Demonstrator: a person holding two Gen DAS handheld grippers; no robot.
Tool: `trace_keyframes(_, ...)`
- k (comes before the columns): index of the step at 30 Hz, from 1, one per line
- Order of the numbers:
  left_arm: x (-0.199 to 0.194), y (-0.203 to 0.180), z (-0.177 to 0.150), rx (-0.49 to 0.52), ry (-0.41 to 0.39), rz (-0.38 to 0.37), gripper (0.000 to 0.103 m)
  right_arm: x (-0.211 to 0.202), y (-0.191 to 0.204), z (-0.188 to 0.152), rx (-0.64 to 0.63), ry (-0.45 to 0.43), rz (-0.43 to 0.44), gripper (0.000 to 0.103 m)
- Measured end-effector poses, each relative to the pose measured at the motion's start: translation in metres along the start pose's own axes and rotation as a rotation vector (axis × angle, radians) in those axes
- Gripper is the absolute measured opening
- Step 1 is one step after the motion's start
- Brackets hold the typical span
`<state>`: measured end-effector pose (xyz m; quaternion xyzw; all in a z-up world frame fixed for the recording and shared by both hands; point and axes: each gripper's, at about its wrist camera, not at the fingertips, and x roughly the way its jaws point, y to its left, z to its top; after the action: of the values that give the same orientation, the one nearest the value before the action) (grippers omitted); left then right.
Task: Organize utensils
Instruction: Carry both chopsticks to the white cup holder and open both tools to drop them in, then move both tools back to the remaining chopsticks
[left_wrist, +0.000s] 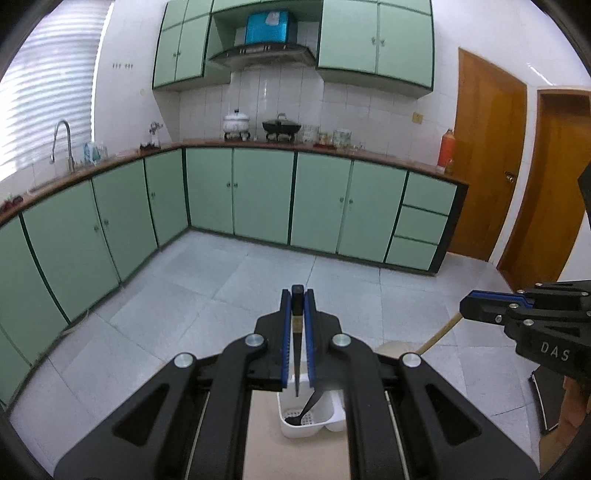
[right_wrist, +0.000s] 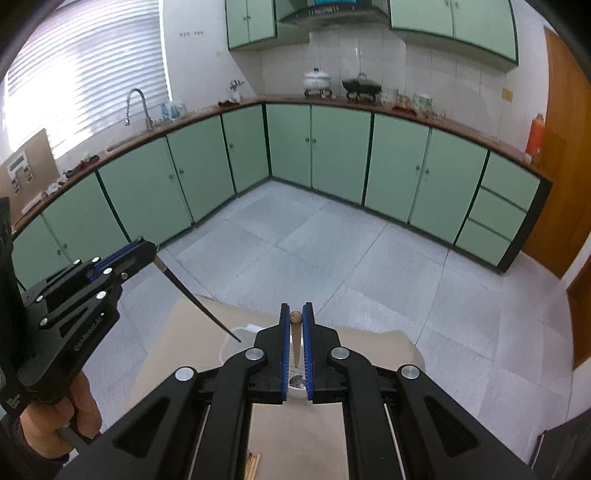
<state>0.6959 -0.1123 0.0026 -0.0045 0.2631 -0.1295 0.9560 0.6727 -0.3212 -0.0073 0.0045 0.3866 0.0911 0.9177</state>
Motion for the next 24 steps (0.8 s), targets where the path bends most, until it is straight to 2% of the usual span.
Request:
trace_keyframes(3,0.027,0.003,-0.025,-0.006,0.051,-0.013,0.006,0.027,-0.01,-0.014,0.022,0.037,0.012,0.006)
trace_keyframes(7,0.044,0.01,-0.054,-0.004,0.105,-0.018,0.007,0.051,-0.024,-0.034,0.055,0.088,0.045,0.007)
trace_keyframes(9,0.042,0.015,-0.059,-0.003,0.107,-0.011,0.012,0.054,-0.028,-0.041,0.056,0.09,0.056,0.01)
trace_keyframes(10,0.039,0.018,-0.059,-0.006,0.103,-0.012,0.019,0.05,-0.029,-0.043,0.049,0.076,0.05,0.012)
trace_keyframes(15,0.004,0.034,-0.048,-0.014,0.063,-0.005,0.029,0.016,-0.031,-0.041,0.045,0.016,0.052,0.012)
trace_keyframes(18,-0.032,0.041,-0.047,-0.007,0.029,0.009,0.042,-0.019,-0.031,-0.048,0.044,-0.032,0.068,0.012)
trace_keyframes(19,-0.046,0.043,-0.049,-0.001,0.021,0.013,0.047,-0.031,-0.029,-0.054,0.038,-0.053,0.071,0.017)
trace_keyframes(20,-0.057,0.043,-0.053,0.003,0.014,0.015,0.052,-0.043,-0.028,-0.063,0.031,-0.076,0.076,0.024)
trace_keyframes(21,-0.074,0.045,-0.061,0.007,0.0,0.015,0.055,-0.053,-0.027,-0.072,0.029,-0.094,0.079,0.026)
trace_keyframes(23,-0.099,0.048,-0.079,0.013,-0.016,0.016,0.064,-0.075,-0.024,-0.104,0.017,-0.139,0.072,0.028)
trace_keyframes(24,-0.117,0.05,-0.099,0.015,-0.027,0.021,0.066,-0.085,-0.022,-0.128,0.011,-0.16,0.072,0.029)
